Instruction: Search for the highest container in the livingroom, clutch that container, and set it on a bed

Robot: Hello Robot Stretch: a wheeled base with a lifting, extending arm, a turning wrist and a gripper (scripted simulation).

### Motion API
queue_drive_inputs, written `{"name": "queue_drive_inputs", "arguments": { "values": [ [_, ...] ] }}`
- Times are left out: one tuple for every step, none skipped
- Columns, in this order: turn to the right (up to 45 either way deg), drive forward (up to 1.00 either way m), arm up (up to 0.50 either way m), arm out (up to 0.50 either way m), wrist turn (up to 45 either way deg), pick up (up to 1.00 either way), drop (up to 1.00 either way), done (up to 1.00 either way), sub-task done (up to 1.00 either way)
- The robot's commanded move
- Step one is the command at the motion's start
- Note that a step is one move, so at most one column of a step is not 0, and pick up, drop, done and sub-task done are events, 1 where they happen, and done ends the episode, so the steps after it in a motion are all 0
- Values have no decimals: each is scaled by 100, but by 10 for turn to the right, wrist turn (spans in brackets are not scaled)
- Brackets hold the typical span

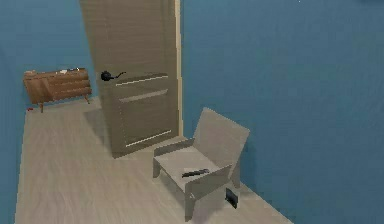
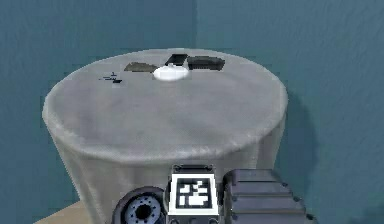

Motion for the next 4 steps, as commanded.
{"name": "queue_drive_inputs", "arguments": {
  "values": [
    [0,0,0,50,0,0,0,0,0],
    [0,0,0,0,450,0,0,0,0],
    [0,0,0,0,450,0,0,0,0],
    [0,0,0,0,450,0,0,0,0]
  ]
}}
